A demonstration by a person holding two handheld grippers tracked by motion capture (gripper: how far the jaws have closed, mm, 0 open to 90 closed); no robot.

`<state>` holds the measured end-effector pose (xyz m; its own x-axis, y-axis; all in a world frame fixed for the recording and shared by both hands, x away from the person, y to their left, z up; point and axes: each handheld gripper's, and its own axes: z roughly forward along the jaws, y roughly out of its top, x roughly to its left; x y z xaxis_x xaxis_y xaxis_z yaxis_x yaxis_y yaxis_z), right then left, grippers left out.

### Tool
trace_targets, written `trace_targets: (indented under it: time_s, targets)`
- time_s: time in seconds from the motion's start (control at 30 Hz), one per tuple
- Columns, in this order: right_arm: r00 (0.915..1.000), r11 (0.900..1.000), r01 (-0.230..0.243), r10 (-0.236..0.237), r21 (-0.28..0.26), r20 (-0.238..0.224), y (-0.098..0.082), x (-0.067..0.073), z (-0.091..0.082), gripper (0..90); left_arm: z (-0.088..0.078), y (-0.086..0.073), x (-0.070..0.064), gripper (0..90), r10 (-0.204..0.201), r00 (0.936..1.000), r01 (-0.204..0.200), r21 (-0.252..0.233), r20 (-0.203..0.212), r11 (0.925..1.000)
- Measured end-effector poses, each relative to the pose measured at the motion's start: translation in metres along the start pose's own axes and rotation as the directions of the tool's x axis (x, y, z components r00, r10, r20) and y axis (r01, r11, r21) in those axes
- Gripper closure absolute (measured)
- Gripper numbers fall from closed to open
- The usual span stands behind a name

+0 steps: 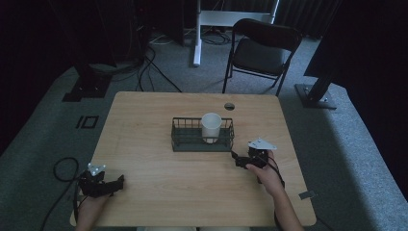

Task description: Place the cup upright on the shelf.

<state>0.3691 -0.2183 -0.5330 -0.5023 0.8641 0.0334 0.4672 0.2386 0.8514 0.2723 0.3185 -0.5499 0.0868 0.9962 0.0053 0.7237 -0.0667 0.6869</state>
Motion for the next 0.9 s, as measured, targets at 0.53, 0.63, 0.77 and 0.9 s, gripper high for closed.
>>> trace_targets:
  time_s: [0.53, 0.63, 0.77, 0.9]
  targets:
    - [0.9959, 0.998, -0.033, 0.027, 0.060, 0.086, -0.021, -0.017, -0.011, 12.9, 0.000, 0.000, 0.000, 0.8, 0.000, 1.0000, 0.000, 0.000, 0.000, 1.0000]
    - [0.9919, 0.996, -0.045, 0.036, 0.072, 0.122, -0.025, -0.021, -0.014, 12.9, 0.000, 0.000, 0.000, 0.8, 0.000, 1.0000, 0.000, 0.000, 0.000, 1.0000]
    - [0.9867, 0.995, -0.059, 0.046, 0.082, 0.156, -0.028, -0.024, -0.017, 12.9, 0.000, 0.000, 0.000, 0.8, 0.000, 1.0000, 0.000, 0.000, 0.000, 1.0000]
    - [0.9777, 0.991, -0.068, 0.044, 0.112, 0.205, -0.030, -0.025, -0.019, 12.9, 0.000, 0.000, 0.000, 0.8, 0.000, 1.0000, 0.000, 0.000, 0.000, 1.0000]
